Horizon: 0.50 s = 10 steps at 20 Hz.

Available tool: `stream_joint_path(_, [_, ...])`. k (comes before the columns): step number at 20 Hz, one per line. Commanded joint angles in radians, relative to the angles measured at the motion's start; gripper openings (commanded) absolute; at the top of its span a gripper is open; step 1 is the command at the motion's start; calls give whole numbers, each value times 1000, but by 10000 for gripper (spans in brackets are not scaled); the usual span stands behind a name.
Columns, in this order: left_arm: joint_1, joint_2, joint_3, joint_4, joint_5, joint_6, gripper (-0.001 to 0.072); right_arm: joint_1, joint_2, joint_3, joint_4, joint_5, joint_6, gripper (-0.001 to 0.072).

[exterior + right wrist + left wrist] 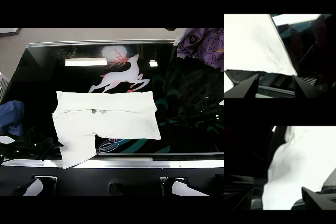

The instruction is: Fold the clothes and pants, and hang the long-sleeved shirts on hangers.

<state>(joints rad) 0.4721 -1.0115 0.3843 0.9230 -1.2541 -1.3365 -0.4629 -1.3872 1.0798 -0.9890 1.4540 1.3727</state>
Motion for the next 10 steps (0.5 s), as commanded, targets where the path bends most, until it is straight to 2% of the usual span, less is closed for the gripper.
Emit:
stream_joint_path(1, [-63,-27,-12,-37,32,8,678,-1,1,-2,13,-9,0,479])
stream_joint_path(4, [-149,-87,-12,-53,40,2,678,-1,1,-2,13,-17,1,479])
stream_joint_path(5, [-167,-98,-11,-64,41,2,652,-1,1,-2,13,-17,1,479])
stream_joint_path(6, [-178,-103,-11,-71,41,2,508,-1,1,-2,12,-17,0,479])
stream_joint_path(8, [-180,-101,-11,-79,35,2,69,-1,1,-10,1,-14,-9,480])
stream_joint_path(9, [-180,-101,-10,-79,30,2,19,-1,1,-24,-8,-15,-14,480])
stream_joint_path(10, [-180,-101,-8,-79,23,2,18,-1,1,-48,-7,-18,-16,480])
